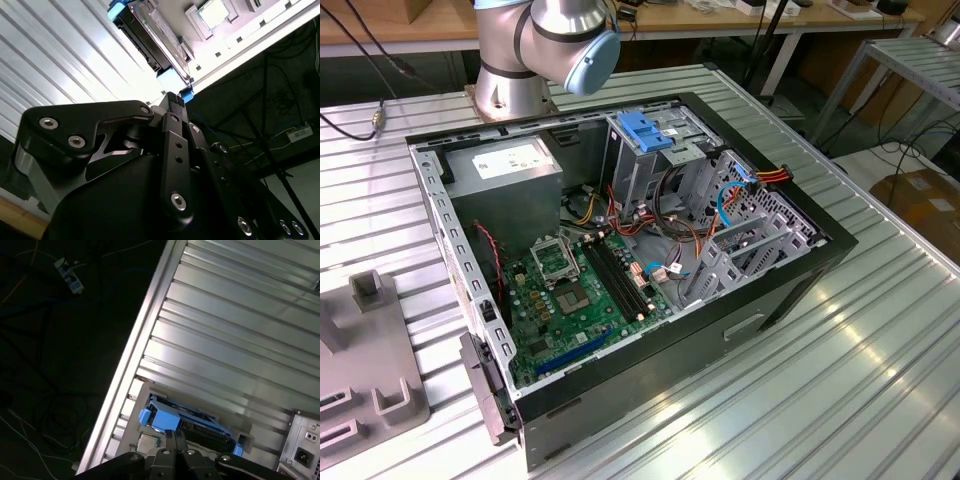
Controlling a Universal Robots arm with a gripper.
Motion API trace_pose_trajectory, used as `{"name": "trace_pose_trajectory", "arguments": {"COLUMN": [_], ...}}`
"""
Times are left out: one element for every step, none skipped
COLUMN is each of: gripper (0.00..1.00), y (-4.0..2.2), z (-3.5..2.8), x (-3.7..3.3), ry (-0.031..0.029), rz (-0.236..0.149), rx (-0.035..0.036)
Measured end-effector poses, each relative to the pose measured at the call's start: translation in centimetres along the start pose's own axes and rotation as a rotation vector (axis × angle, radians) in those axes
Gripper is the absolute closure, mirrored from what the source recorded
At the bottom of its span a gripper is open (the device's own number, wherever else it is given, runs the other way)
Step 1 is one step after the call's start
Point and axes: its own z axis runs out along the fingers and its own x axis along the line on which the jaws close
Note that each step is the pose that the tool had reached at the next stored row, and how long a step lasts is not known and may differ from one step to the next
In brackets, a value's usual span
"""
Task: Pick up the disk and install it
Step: 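Pick up the disk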
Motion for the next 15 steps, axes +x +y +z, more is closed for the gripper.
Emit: {"name": "trace_pose_trajectory", "arguments": {"gripper": [0.90, 0.90, 0.90, 0.90, 0.90, 0.90, 0.90, 0.90, 0.90, 0.90, 0.90, 0.90, 0.90, 0.90, 0.90], "y": [0.00, 0.00, 0.00, 0.00, 0.00, 0.00, 0.00, 0.00, 0.00, 0.00, 0.00, 0.00, 0.00, 0.00, 0.00], "z": [0.00, 0.00, 0.00, 0.00, 0.00, 0.00, 0.00, 0.00, 0.00, 0.00, 0.00, 0.00, 0.00, 0.01, 0.00], "x": [0.00, 0.00, 0.00, 0.00, 0.00, 0.00, 0.00, 0.00, 0.00, 0.00, 0.00, 0.00, 0.00, 0.00, 0.00], "ry": [0.0006, 0.0010, 0.0020, 0.0030, 0.0038, 0.0045, 0.0051, 0.0056, 0.0061, 0.0067, 0.0072, 0.0076, 0.0081, 0.0086, 0.0092], "rz": [-0.015, -0.025, -0.048, -0.070, -0.090, -0.106, -0.118, -0.130, -0.141, -0.156, -0.166, -0.176, -0.187, -0.201, -0.215], "rx": [-0.0002, -0.0003, -0.0005, -0.0008, -0.0010, -0.0012, -0.0013, -0.0015, -0.0016, -0.0018, -0.0019, -0.0020, -0.0021, -0.0023, -0.0024]}}
